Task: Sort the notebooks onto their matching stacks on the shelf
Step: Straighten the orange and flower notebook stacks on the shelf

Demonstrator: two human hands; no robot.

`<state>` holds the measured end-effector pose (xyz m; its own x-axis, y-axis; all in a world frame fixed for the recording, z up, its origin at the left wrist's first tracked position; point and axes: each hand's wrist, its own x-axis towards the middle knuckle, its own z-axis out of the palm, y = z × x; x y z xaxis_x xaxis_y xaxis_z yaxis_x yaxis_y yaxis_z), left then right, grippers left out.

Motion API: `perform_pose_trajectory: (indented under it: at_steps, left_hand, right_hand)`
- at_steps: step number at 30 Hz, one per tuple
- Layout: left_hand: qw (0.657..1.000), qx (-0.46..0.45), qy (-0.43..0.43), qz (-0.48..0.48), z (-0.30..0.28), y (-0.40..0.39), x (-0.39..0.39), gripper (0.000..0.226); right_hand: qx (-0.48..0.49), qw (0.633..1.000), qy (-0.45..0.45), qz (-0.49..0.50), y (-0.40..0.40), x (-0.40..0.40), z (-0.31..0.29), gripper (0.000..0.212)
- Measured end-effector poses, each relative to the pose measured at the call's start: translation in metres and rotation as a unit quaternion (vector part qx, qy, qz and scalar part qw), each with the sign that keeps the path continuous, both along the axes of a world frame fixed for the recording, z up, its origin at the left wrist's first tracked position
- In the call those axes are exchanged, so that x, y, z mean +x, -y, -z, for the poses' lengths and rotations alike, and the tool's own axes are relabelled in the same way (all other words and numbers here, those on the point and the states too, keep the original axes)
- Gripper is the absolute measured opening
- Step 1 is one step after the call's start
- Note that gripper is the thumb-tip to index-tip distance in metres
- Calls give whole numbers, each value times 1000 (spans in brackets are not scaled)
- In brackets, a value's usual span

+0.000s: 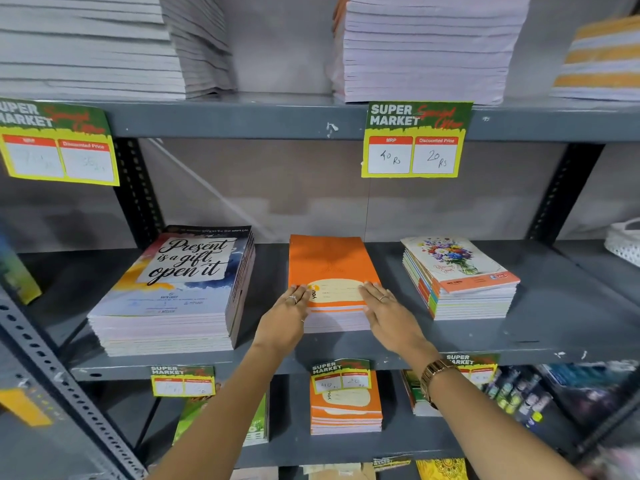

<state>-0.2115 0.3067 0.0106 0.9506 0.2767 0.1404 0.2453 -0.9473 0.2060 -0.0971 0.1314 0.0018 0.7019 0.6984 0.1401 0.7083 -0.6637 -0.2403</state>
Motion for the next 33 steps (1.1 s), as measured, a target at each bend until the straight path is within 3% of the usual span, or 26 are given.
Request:
perform_pose_trajectory:
  at_steps: [18, 33]
  left_hand:
    - [998, 62, -6, 4, 9, 0, -2, 61]
    - [1000, -14, -16, -6, 3, 0, 0, 56]
  right_hand:
    - [-48, 996, 77, 3, 2, -2, 2, 64]
    - [-36, 995, 87, 19, 0, -9, 5, 67]
